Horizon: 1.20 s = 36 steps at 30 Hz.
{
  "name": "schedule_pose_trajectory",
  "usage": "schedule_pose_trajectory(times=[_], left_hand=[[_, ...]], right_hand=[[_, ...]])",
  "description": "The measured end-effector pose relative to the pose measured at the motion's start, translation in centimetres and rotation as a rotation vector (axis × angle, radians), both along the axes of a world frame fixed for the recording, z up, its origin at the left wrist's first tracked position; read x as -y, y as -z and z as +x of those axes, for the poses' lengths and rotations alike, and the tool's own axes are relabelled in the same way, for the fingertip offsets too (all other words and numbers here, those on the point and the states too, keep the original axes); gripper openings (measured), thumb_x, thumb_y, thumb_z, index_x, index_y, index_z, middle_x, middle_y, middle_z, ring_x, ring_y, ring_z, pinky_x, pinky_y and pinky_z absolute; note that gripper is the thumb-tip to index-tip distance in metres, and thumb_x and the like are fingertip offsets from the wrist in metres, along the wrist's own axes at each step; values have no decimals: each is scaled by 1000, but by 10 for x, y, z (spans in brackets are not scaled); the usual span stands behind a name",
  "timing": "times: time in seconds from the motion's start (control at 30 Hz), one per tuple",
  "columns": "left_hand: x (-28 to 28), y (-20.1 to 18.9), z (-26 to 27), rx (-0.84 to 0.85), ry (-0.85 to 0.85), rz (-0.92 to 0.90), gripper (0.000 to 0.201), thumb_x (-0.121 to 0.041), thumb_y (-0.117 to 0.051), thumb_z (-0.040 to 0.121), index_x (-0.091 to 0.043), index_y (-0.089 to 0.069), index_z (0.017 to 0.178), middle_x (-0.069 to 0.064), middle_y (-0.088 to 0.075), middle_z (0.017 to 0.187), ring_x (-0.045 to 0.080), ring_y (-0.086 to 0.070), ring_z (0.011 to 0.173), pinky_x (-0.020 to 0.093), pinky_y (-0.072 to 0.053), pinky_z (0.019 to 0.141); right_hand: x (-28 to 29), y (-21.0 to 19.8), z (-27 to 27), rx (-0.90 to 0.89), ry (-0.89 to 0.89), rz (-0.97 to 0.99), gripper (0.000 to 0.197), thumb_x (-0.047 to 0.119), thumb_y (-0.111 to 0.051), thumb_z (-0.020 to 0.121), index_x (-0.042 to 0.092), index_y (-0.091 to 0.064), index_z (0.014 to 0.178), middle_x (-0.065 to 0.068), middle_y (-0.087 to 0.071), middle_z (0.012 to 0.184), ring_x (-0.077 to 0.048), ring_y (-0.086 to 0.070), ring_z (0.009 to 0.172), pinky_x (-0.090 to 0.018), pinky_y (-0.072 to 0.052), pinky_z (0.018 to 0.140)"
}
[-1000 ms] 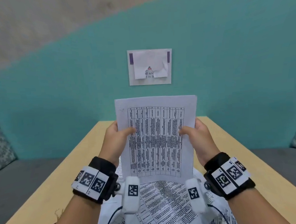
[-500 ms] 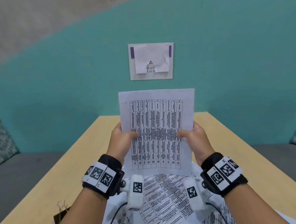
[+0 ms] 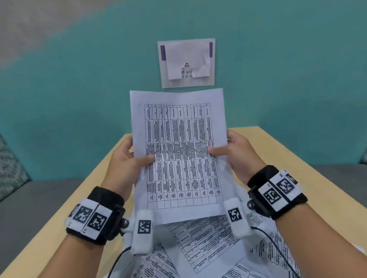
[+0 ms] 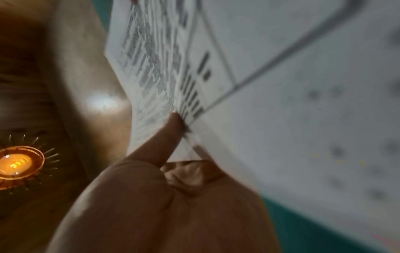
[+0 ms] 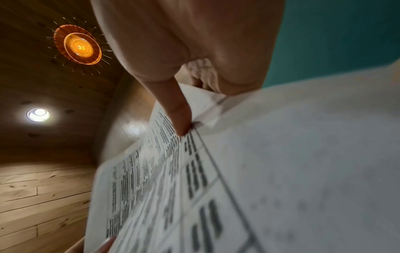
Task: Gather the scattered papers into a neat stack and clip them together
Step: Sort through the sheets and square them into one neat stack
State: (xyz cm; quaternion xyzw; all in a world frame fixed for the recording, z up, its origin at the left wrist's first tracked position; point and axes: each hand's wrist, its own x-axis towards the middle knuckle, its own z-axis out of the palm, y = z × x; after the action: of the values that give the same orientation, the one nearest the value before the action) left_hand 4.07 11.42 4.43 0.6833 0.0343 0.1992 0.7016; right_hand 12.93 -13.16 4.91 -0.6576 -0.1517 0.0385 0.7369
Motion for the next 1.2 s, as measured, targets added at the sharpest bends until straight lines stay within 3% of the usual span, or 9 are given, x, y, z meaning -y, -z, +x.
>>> schedule_pose_trajectory(times=[0.13, 0.23, 0.33, 0.5, 0.63, 0.77, 0.9, 1.07, 1.2], left_hand=[[-14, 21, -20, -38, -81, -76, 52, 19, -58, 91, -22, -62, 124, 3, -79, 110, 21, -77, 98, 27, -62, 75], [-25, 31, -24, -82, -108, -187, 51, 20, -56, 92, -12, -60, 132, 14, -72, 124, 36, -70, 112, 50, -57, 96], [-31, 40, -23, -121, -112, -284, 52, 21, -52, 92, -8, -59, 136, 16, -71, 126, 39, -70, 112, 53, -56, 94], [-36, 55, -21, -124, -137, -361, 55, 22, -51, 91, -11, -63, 133, 13, -71, 130, 37, -69, 116, 56, -56, 98], [-37, 66, -16, -141, -180, -405, 52, 21, -54, 88, -12, -66, 127, 11, -71, 130, 40, -66, 121, 61, -51, 103], [-33, 71, -15, -166, -187, -435, 44, 21, -55, 88, -17, -69, 106, 10, -70, 129, 40, -65, 119, 63, -49, 104], [-32, 72, -14, -169, -203, -452, 45, 22, -55, 87, -18, -68, 103, 10, -71, 126, 38, -65, 118, 62, -51, 103], [-27, 70, -17, -176, -216, -442, 42, 22, -52, 89, -18, -66, 97, 11, -71, 125, 38, -66, 118, 58, -53, 101], [-29, 72, -16, -186, -233, -430, 42, 21, -53, 89, -19, -65, 95, 11, -70, 126, 39, -65, 118, 59, -52, 103]], right_hand=[[0, -2, -10, -53, -68, -107, 27, 16, -66, 95, 9, -65, 121, -6, -73, 102, -18, -69, 81, -27, -56, 63], [13, -8, -11, -72, 18, -69, 28, 21, -63, 97, 9, -64, 122, -10, -71, 100, -22, -68, 84, -37, -58, 71], [26, -6, -11, -137, 77, -224, 27, 20, -62, 97, 6, -64, 119, -10, -70, 100, -23, -66, 83, -38, -57, 74], [59, 4, -14, -134, 131, -958, 18, 9, -58, 96, 14, -68, 109, -4, -71, 101, -19, -62, 80, -29, -54, 65], [79, 10, -27, -136, 73, -1620, 38, 39, -65, 94, 4, -67, 110, -6, -69, 106, -20, -59, 77, -29, -49, 68], [82, 20, -38, -379, 14, -1681, 56, 66, -63, 85, 10, -57, 88, -7, -62, 91, -19, -56, 75, -32, -42, 87], [63, 30, -44, -442, -63, -1639, 87, 59, -71, 82, 3, -47, 144, -16, -51, 147, -28, -59, 116, -34, -48, 88], [44, 20, -51, -378, -82, -1697, 68, 46, -54, 99, 4, -39, 150, -11, -42, 155, -20, -48, 115, -28, -37, 90], [43, 22, -50, -326, -102, -1759, 67, 46, -50, 101, -3, -44, 147, -16, -48, 151, -30, -53, 129, -30, -41, 100]])
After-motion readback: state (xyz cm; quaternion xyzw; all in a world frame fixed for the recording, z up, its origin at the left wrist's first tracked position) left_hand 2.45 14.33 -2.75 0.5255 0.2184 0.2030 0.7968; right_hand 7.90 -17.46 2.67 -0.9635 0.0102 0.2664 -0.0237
